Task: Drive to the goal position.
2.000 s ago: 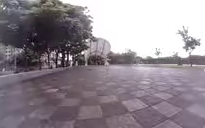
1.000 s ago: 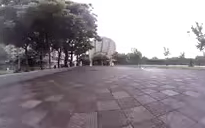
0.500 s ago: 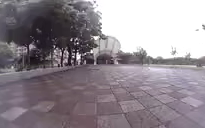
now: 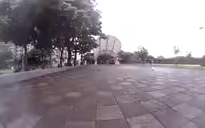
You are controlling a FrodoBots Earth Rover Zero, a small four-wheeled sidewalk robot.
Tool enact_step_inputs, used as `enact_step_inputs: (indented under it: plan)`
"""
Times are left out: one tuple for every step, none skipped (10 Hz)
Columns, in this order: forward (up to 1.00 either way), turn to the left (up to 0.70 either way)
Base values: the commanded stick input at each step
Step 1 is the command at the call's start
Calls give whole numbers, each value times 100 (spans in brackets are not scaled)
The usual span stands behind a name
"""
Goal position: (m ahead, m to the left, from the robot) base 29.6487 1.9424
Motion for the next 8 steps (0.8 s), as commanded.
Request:
enact_step_inputs:
  plan:
    - [100,-1]
    - [100,-1]
    - [100,-23]
    - [100,-38]
    - [100,-31]
    - [100,-17]
    - [100,-3]
    - [100,-1]
